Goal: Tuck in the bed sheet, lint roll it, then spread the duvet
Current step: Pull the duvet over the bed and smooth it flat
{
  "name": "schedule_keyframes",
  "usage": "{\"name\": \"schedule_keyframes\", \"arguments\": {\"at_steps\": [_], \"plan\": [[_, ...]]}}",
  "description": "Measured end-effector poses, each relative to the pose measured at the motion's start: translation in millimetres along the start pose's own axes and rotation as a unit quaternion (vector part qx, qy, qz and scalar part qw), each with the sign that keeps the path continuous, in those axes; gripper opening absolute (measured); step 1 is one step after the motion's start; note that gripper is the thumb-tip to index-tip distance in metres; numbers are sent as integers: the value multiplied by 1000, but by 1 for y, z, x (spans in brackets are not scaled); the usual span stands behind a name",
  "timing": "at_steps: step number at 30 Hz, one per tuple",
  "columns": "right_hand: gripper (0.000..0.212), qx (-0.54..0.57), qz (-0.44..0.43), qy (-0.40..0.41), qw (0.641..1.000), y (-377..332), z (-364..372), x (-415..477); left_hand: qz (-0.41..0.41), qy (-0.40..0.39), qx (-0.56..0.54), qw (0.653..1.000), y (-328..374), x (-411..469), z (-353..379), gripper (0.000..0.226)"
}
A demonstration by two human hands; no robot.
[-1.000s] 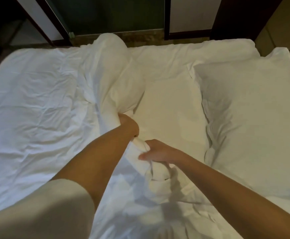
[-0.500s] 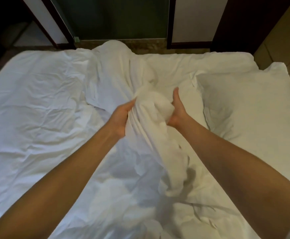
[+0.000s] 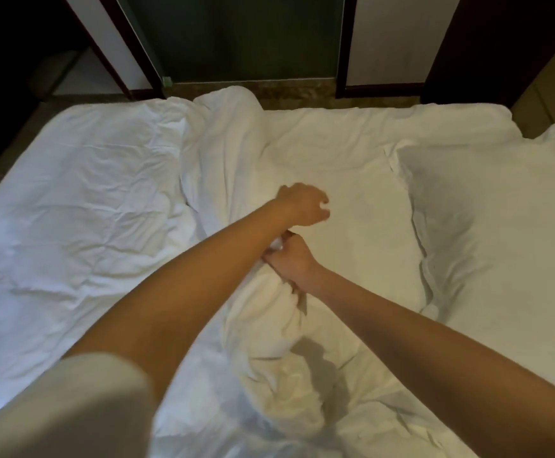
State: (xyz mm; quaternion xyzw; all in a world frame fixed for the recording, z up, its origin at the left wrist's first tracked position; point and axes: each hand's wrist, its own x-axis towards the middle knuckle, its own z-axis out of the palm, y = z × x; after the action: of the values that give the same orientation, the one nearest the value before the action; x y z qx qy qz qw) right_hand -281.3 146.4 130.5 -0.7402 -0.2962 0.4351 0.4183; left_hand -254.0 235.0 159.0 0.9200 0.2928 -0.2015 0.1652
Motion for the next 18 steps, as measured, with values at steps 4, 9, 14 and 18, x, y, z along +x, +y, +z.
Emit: {"name": "schedule_keyframes", "arguments": {"at_steps": [4, 9, 14, 18], "plan": [[47, -134, -2, -50, 990, 27, -22, -2, -177, -82, 236, 952, -18, 21, 36, 84], [59, -9, 23, -76, 997, 34, -39, -5, -202, 128, -256, 937, -31, 26, 26, 33], [88, 425, 200, -1, 883, 26, -90, 26, -127, 219, -728, 637, -40, -26, -55, 39], [95, 545, 186, -31, 817, -14, -104, 54, -179, 205, -728, 629, -56, -71, -23, 38]]}}
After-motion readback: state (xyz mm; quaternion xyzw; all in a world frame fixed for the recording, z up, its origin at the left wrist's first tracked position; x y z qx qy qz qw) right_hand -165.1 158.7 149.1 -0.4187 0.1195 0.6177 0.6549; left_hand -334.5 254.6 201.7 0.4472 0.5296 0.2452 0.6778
